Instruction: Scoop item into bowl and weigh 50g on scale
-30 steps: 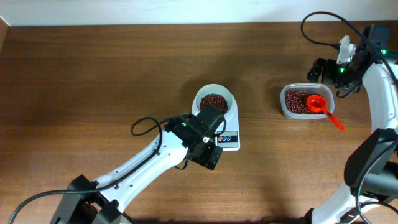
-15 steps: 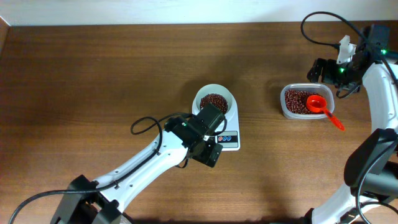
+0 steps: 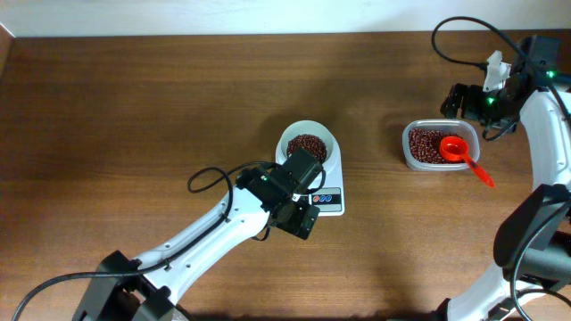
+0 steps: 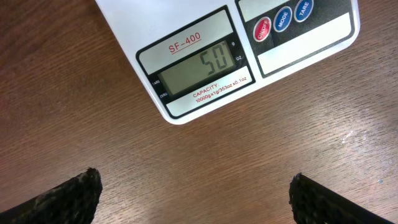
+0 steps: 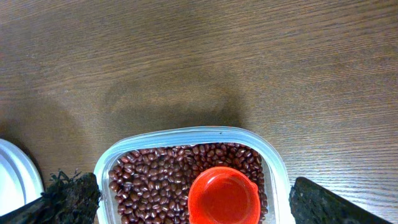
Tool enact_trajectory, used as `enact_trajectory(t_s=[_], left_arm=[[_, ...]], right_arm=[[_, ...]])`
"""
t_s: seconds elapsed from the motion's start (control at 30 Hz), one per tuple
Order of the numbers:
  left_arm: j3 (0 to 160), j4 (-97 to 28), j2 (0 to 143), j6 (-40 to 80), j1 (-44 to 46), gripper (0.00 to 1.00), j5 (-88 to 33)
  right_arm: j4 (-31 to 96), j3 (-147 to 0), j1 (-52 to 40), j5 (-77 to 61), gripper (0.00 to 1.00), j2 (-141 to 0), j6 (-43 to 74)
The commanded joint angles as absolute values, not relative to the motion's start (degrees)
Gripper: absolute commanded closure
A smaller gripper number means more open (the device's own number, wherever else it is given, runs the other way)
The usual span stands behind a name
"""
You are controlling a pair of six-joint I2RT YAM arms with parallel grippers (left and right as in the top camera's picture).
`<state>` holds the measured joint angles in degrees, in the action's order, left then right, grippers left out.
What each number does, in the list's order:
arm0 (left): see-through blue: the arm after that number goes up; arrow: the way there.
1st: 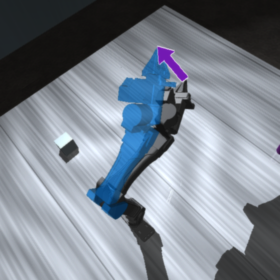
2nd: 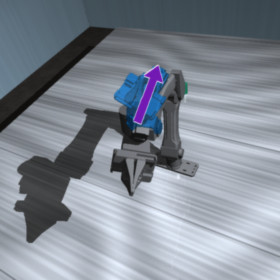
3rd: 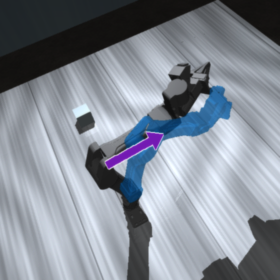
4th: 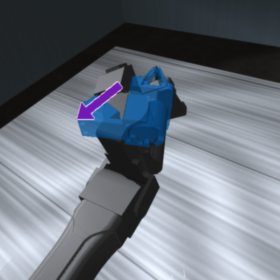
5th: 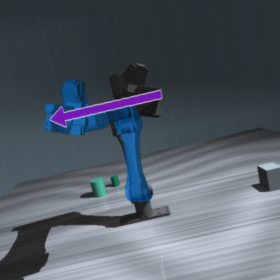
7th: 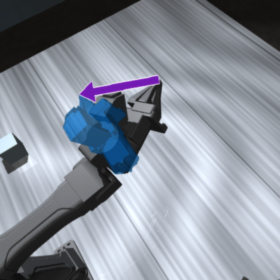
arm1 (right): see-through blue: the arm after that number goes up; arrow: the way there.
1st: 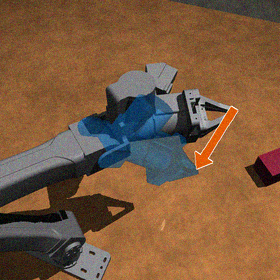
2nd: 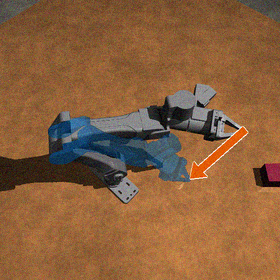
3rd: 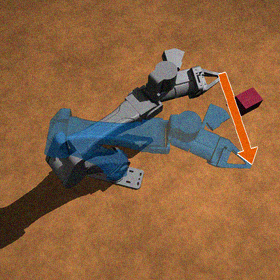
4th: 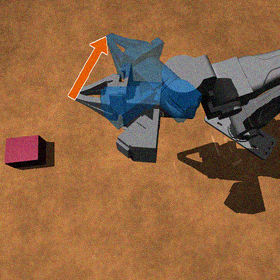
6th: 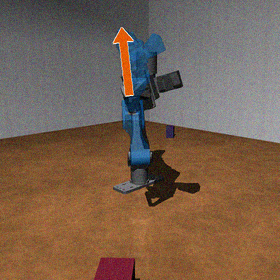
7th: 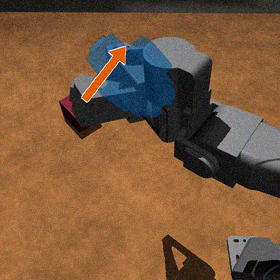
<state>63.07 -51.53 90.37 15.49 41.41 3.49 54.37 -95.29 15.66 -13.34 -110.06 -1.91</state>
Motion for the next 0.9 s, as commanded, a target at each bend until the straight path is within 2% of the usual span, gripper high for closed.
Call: enact_trajectory(t_s=[0.0, 0.13, 0.27, 0.3, 0.4, 0.5, 0.57, 0.67, 0.87], left_arm=[[62.72, -51.44, 89.78, 15.40, 41.58, 0.01, 4.12], [62.72, -51.44, 89.78, 15.40, 41.58, 0.01, 4.12], [62.72, -51.44, 89.78, 15.40, 41.58, 0.01, 4.12], [62.72, -51.44, 89.78, 15.40, 41.58, 0.01, 4.12], [62.72, -51.44, 89.78, 15.40, 41.58, 0.01, 4.14], [62.72, -51.44, 89.78, 15.40, 41.58, 0.01, 4.12], [62.72, -51.44, 89.78, 15.40, 41.58, 0.01, 4.12], [62.72, -51.44, 89.78, 15.40, 41.58, 0.01, 4.12], [62.72, -51.44, 89.78, 15.40, 41.58, 0.01, 4.14]], right_arm=[[54.30, -95.04, 15.73, -13.87, 0.01, -104.62, -2.07], [54.11, -94.19, 15.73, -13.87, 0.01, -93.51, -2.07], [48.34, -72.47, 15.62, -13.85, 0.01, -75.92, -2.07], [50.11, -66.11, 14.61, -13.82, 0.01, -71.37, -2.07], [63.24, -62.35, 10.22, -10.11, 0.01, -68.16, -3.18], [59.79, -61.34, 9.96, -9.06, 0.01, -67.07, -2.92], [50.30, -54.92, 8.62, -10.68, 0.01, -65.10, -2.87], [43.11, -43.79, 7.46, -10.96, 0.01, -60.42, -2.90], [-6.22, -15.62, 7.44, -19.18, 0.01, -46.46, -2.63]])
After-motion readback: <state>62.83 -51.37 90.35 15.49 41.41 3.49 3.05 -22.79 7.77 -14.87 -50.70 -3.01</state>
